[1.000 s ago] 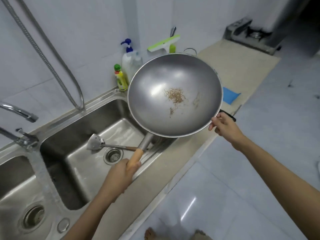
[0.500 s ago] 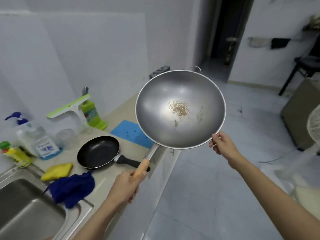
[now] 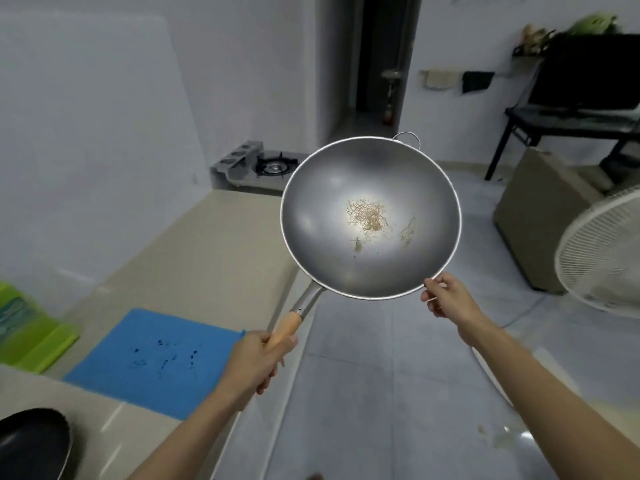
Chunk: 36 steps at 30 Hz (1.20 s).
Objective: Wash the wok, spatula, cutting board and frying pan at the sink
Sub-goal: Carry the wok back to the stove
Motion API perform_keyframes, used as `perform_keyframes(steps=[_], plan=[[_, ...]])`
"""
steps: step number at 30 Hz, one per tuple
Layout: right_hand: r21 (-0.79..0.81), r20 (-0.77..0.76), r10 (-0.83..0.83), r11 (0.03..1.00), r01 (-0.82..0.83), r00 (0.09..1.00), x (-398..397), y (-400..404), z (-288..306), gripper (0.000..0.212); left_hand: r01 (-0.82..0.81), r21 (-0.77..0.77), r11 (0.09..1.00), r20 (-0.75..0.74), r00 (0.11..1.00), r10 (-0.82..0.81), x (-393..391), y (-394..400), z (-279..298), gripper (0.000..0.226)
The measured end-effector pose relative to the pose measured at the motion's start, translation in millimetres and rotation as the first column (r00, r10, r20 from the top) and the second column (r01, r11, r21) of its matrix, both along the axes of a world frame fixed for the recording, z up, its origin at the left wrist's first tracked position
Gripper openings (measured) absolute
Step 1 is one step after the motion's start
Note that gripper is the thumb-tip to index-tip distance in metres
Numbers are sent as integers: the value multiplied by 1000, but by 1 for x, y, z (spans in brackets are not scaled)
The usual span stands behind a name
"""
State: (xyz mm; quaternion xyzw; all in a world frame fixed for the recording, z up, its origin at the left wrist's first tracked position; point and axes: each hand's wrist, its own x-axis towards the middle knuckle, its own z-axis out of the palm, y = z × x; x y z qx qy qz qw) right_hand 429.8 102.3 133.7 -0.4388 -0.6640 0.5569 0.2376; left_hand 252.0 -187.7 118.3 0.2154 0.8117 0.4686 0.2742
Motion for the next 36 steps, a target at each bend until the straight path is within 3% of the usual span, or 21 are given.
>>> perform_keyframes(steps=[7,13,20,26,36], plan=[[-82,21,-167,982,168,986,-60,128,3,22,169,-55,984,-20,985,-170,-111,165,3,45],[-79,82,-237,967,243,968,-67,243,-2,18,352,-106,930,-40,933,-357,-163,312,4,36],[-75,92,-297,950,304,951,-105,391,-34,16,392,-153,907,-84,909,-408,-213,475,-10,36],[-103,149,-103,988,119,983,-212,520,-40,15,228,-209,951,-70,966,-247,-273,558,-8,35],[-140,183,384,921,-363,905,-485,604,-53,17,-115,-301,947,-7,993,118,-416,555,-21,38]])
